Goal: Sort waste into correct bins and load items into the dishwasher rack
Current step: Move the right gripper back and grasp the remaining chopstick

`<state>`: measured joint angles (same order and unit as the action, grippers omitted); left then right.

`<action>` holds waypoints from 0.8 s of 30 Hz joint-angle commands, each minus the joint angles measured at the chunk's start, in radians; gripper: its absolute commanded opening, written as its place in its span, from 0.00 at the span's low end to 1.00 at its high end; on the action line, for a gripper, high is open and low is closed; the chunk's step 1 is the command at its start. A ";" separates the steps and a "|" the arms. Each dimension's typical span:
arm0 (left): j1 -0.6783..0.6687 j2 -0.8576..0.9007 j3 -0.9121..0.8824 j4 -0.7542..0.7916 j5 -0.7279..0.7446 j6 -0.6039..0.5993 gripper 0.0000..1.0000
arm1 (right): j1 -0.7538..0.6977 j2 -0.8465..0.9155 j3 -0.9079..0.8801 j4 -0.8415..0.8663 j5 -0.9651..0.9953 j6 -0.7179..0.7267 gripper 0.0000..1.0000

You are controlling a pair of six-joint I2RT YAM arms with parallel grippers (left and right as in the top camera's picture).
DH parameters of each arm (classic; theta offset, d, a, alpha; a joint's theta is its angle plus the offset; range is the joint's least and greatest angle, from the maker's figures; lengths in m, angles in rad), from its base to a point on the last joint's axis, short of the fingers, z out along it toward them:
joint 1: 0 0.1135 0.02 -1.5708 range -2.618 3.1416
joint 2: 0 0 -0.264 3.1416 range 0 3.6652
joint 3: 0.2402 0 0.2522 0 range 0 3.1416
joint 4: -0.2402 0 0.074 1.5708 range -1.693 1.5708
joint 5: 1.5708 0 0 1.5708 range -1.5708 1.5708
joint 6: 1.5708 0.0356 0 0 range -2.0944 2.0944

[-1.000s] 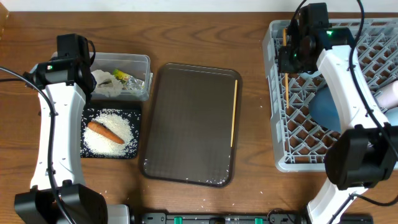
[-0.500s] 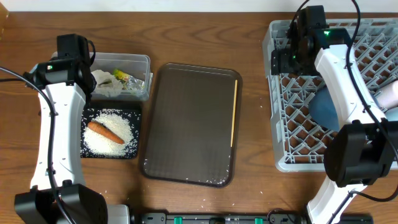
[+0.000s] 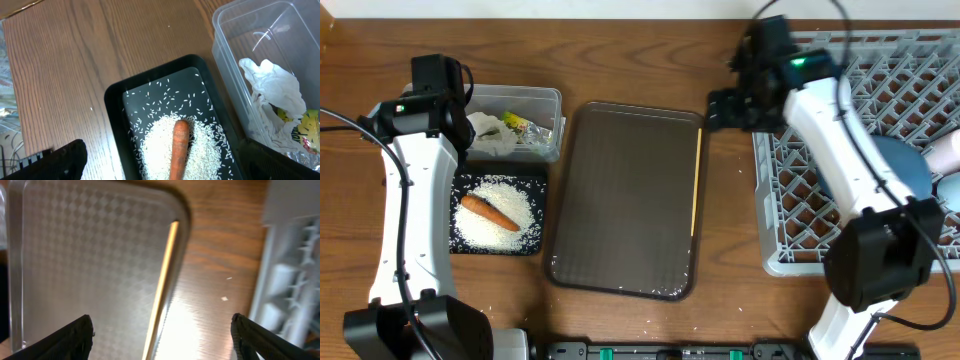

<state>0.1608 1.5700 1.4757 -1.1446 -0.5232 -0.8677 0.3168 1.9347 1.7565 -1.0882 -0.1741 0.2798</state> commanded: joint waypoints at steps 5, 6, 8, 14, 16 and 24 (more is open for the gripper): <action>0.001 0.003 0.001 -0.003 -0.016 -0.009 0.98 | 0.138 -0.031 -0.031 0.006 0.217 0.186 0.93; 0.001 0.003 0.001 -0.003 -0.016 -0.009 0.98 | 0.148 -0.031 -0.048 0.021 0.220 0.212 0.93; 0.001 0.003 0.001 -0.003 -0.016 -0.009 0.98 | 0.162 -0.031 -0.097 0.074 0.219 0.243 0.93; 0.001 0.003 0.001 -0.003 -0.016 -0.009 0.98 | 0.184 -0.031 -0.253 0.273 0.142 0.247 0.90; 0.001 0.003 0.001 -0.001 -0.016 -0.009 0.98 | 0.192 -0.031 -0.287 0.323 0.124 0.247 0.90; 0.001 0.003 0.001 0.000 -0.016 -0.009 0.98 | 0.208 -0.016 -0.305 0.370 0.113 0.278 0.86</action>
<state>0.1608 1.5700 1.4757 -1.1435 -0.5232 -0.8677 0.5198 1.9285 1.4548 -0.7200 -0.0532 0.5198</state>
